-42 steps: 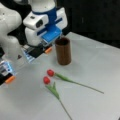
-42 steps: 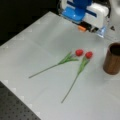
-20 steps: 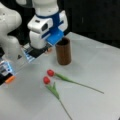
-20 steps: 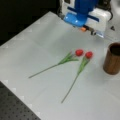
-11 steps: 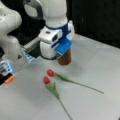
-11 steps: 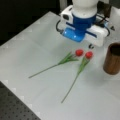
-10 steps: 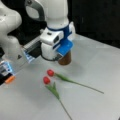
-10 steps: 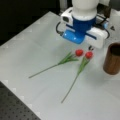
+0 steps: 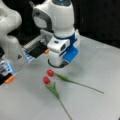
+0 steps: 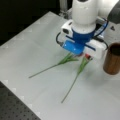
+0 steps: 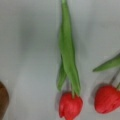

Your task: Flower insertion into a vase

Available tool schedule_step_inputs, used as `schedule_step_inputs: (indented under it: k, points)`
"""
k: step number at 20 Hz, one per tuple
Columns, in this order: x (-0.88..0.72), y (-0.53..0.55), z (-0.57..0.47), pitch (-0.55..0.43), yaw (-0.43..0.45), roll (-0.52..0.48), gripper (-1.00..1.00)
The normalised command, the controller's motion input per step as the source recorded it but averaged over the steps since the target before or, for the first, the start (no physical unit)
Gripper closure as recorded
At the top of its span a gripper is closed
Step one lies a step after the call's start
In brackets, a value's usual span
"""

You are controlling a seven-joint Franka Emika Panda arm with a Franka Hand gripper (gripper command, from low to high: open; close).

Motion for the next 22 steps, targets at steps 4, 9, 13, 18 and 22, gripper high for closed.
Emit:
schedule_step_inputs:
  k: [4,9,13,18,22]
  points:
    - [0.09,0.10,-0.30,-0.095,-0.113,0.007,-1.00]
    - [0.01,0.06,-0.17,-0.073,-0.035,0.002,-1.00]
    - [-0.01,0.04,-0.13,-0.052,-0.027,-0.024,-1.00]
    - [0.02,0.03,-0.22,-0.036,-0.062,-0.059,-1.00]
    - [0.04,0.03,-0.19,-0.044,-0.052,-0.055,-1.00]
